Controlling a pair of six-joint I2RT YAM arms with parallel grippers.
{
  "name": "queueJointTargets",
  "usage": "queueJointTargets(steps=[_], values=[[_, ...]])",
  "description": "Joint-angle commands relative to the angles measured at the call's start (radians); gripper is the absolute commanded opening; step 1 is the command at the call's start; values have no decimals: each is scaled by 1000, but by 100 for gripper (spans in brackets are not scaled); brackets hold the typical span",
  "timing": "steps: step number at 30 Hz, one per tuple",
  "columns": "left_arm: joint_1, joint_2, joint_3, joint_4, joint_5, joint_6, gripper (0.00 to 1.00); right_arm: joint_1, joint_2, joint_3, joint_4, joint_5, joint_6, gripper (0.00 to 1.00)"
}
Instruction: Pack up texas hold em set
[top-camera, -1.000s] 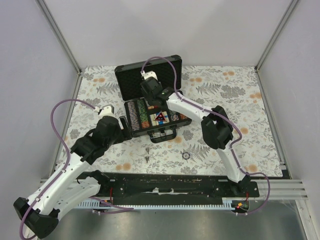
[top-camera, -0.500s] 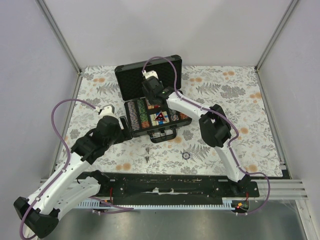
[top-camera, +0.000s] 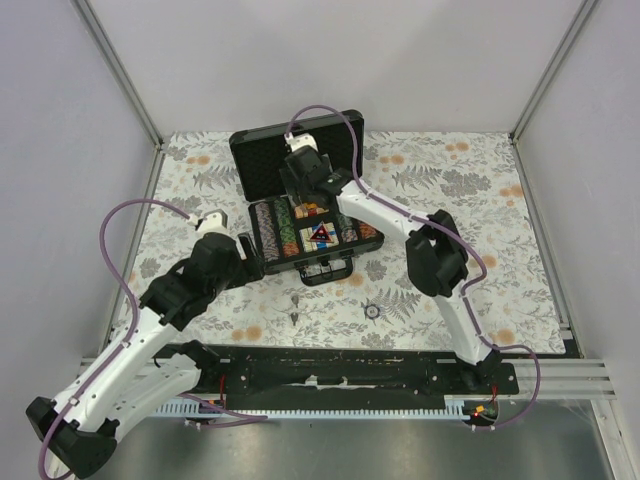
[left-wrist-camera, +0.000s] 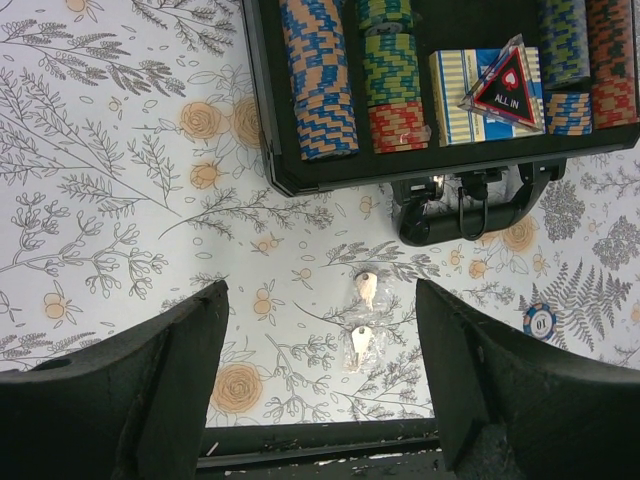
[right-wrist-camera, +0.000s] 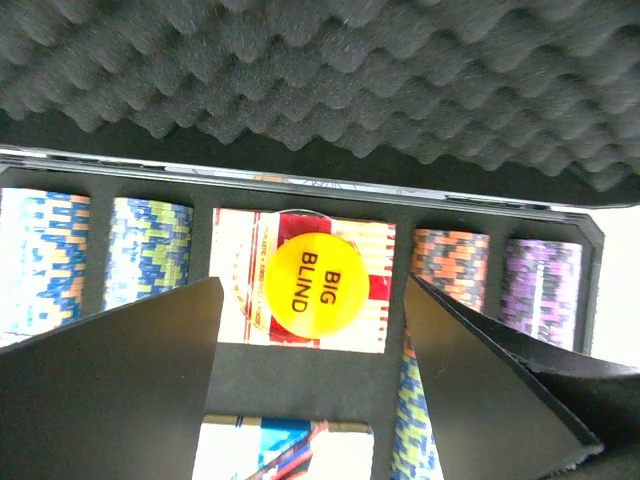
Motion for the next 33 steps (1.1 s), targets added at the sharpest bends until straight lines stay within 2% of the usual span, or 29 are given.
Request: queueJointTargets(steps=[1, 8, 12, 17, 20, 24, 28, 33], values=[[4, -24, 35, -8, 12, -26, 81, -1, -181, -18, -10, 36, 15, 82], [4, -43, 37, -12, 26, -18, 81, -50, -431, -300, -74, 87, 98, 84], [4, -43, 34, -12, 26, -9, 81, -108, -570, -487, -108, 119, 130, 86], [4, -35, 32, -3, 31, 0, 81, -220, -672, -658, -126, 121, 168, 88], [4, -30, 31, 3, 34, 3, 81, -301, -686, -724, -126, 107, 198, 89], [4, -26, 32, 5, 32, 6, 81, -439, -657, -784, -112, 0, 259, 89], [3, -24, 34, 5, 31, 8, 81, -547, -582, -795, -102, -59, 310, 89], [4, -26, 34, 6, 31, 8, 81, -619, -494, -784, -74, -105, 350, 88]])
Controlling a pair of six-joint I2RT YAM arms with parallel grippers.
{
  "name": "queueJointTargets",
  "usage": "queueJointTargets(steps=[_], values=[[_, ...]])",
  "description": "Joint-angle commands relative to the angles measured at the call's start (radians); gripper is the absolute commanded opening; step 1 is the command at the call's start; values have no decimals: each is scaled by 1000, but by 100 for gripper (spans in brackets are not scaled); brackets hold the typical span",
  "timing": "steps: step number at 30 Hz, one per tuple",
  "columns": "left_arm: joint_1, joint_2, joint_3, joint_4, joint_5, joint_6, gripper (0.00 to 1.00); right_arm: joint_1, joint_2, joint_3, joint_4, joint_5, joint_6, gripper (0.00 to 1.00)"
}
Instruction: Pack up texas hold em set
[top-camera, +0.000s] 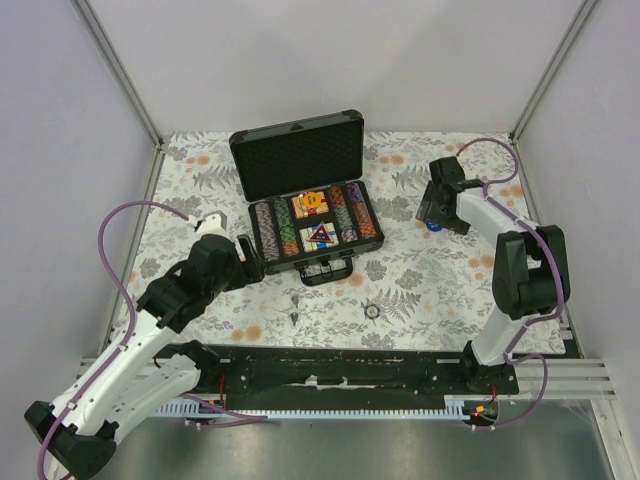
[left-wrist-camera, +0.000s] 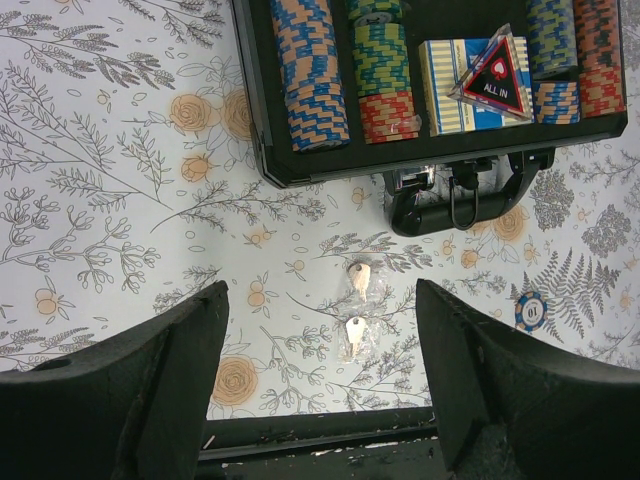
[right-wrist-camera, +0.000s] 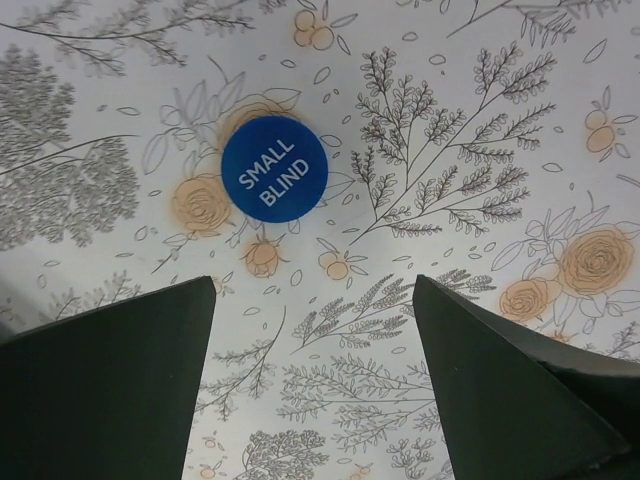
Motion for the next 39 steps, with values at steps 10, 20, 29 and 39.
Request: queueJointTargets(steps=[10, 20, 29, 39], values=[[4, -10, 28, 23, 10, 9, 81, -72, 178, 86, 35, -102, 48, 88], [4, -7, 29, 20, 4, 9, 81, -78, 270, 168, 27, -67, 22, 81], [4, 4, 28, 20, 1, 10, 81, -89, 303, 190, 23, -88, 16, 70], [4, -6, 22, 20, 2, 6, 81, -91, 288, 185, 24, -110, 14, 56]])
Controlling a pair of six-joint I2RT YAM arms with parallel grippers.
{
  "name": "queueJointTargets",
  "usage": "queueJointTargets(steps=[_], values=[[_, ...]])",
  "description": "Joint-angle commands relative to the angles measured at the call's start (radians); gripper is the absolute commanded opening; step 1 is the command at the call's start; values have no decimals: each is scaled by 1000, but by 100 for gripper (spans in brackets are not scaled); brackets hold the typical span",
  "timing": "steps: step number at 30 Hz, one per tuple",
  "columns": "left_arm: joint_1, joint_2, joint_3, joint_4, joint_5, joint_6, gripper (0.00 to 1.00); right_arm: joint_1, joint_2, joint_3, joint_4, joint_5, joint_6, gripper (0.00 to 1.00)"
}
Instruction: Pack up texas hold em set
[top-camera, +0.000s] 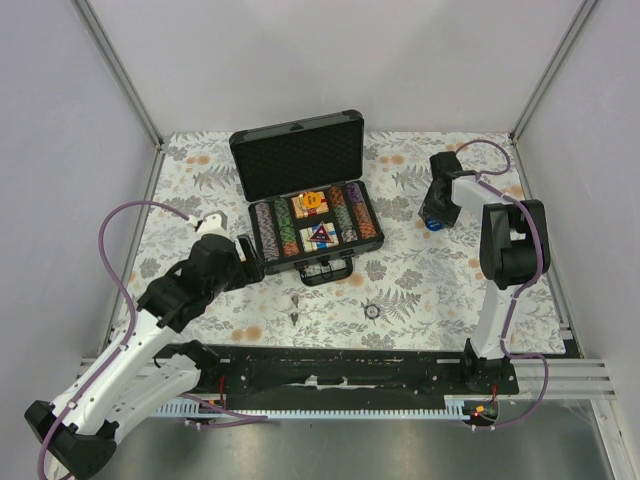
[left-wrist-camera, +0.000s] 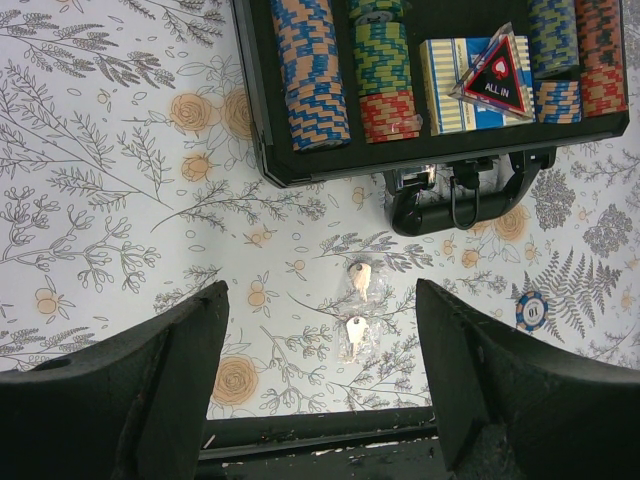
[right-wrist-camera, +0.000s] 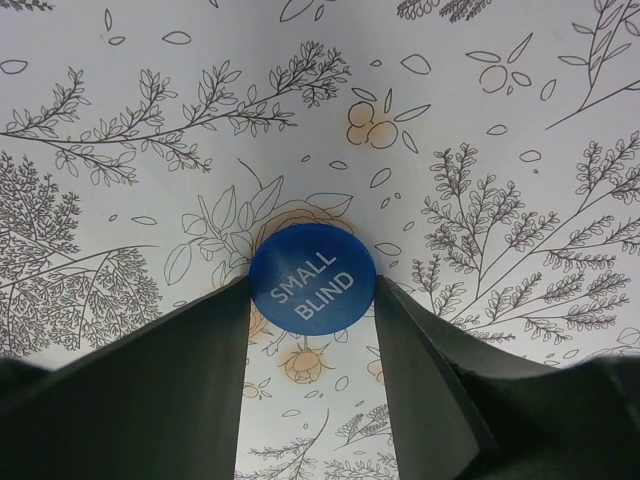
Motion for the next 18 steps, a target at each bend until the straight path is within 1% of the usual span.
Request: queueJointTargets(steps=[1, 10, 18], values=[[4, -10, 22, 17, 2, 6, 81, -8, 3, 19, 3, -2, -5, 55], [4, -19, 22, 16, 4, 6, 81, -8, -71, 9, 16, -56, -2, 54], [4, -20, 22, 16, 4, 4, 81, 7, -152, -14, 14, -133, 1, 56]])
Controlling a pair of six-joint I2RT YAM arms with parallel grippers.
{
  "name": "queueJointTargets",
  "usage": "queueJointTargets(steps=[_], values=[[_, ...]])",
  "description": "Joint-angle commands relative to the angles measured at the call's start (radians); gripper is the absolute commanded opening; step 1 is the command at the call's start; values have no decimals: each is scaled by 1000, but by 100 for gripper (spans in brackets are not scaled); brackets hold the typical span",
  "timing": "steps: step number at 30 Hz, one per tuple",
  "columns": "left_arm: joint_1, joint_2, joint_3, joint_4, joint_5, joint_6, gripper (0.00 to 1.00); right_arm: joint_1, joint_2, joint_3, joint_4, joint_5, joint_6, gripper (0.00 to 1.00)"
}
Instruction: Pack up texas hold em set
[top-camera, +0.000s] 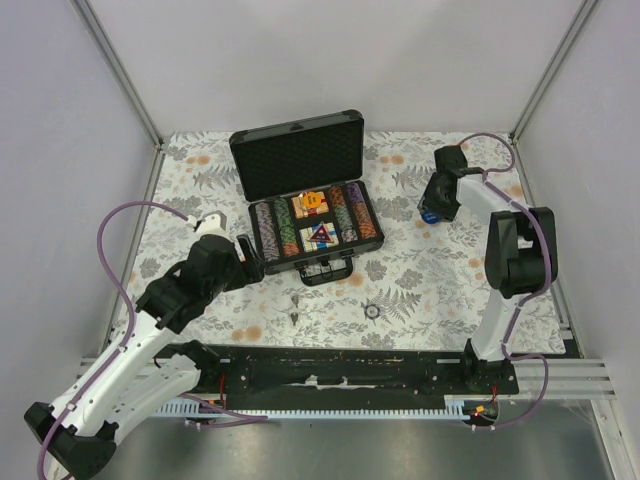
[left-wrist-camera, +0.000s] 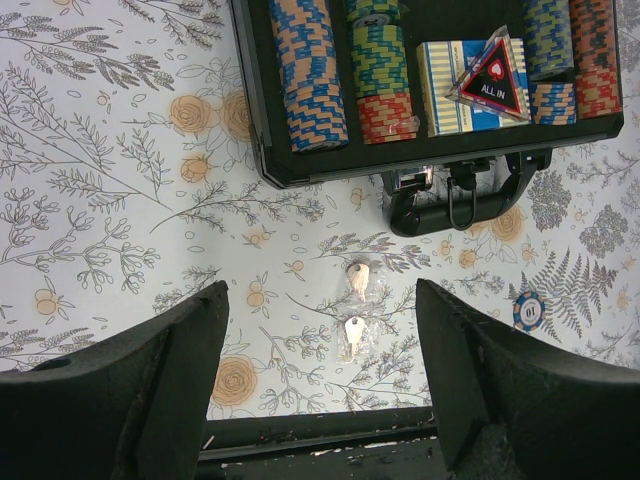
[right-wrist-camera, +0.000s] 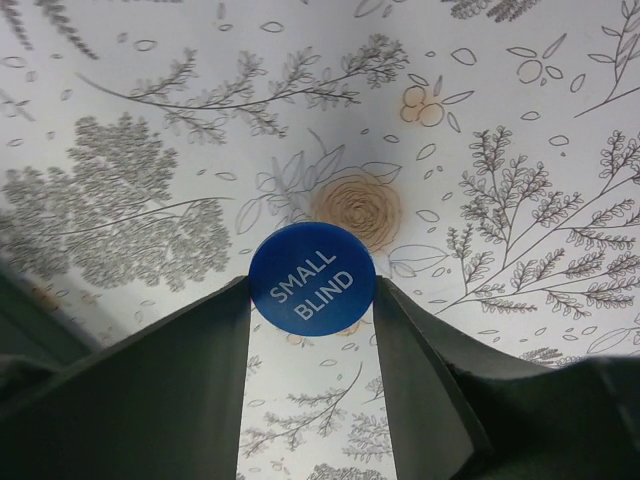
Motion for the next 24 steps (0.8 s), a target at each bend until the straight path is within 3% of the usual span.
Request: queueJointTargets(steps=[1, 10, 17, 24], values=[[4, -13, 23, 16, 2, 5, 81, 16, -94, -10, 14, -64, 3, 56], [4, -11, 23, 15, 5, 5, 81, 131, -203, -40, 12, -126, 13, 56], [4, -14, 22, 16, 7, -1, 81, 313, -278, -38, 69, -123, 41, 56], [4, -30, 15, 16, 7, -9, 81, 505, -211, 35, 106, -66, 53, 56]])
